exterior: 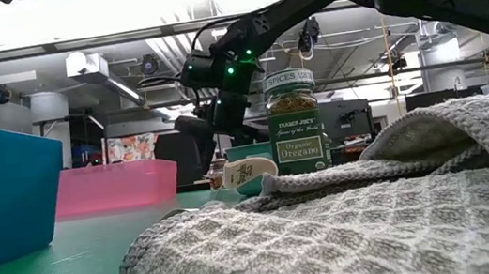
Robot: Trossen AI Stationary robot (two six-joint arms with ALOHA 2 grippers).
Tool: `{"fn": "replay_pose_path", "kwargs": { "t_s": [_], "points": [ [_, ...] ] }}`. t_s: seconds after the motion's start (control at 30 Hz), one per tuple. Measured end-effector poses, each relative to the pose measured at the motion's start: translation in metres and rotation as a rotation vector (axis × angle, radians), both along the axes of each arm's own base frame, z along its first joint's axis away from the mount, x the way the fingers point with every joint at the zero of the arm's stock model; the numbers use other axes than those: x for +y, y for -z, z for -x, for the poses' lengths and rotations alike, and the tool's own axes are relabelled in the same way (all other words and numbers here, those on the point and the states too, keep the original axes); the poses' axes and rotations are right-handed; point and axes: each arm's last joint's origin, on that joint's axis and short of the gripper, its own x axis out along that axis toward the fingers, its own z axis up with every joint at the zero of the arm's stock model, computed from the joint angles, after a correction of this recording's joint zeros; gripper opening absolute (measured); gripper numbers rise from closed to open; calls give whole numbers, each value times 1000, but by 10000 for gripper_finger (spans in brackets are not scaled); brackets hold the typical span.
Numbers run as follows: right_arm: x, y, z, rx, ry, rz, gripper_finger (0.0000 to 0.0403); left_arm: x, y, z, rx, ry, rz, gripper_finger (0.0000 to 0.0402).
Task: Sort spices by type
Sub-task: Put the top brown seasoning bottle into the light blue bin
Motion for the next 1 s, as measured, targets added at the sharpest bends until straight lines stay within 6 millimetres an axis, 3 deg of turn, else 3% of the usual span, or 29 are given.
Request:
{"fn": "replay_pose_path", "kwargs": {
  "t_s": [0.33, 0.57, 0.63, 0.8, 0.87, 1.0],
  "points": [
    [-2, 4, 2, 23, -22, 27, 159, -1, 2, -6, 18, -2, -1, 0],
    [0, -5, 7, 57, -83, 45, 159, -2, 4, -13, 39, -3, -1, 0],
    [1, -19, 11, 51, -113, 64, 159, -2, 4, -14, 40, -4, 1, 0],
    [15, -81, 31, 17, -238, 86, 152, -2, 4, -16, 34, -12, 14, 0],
    [26, -98, 39, 17, -288, 70, 114, -2, 5, -16, 33, -14, 18, 0],
    [58, -127, 52, 8, -405, 24, 77, -2, 5, -16, 17, -24, 37, 0]
  ]
}}
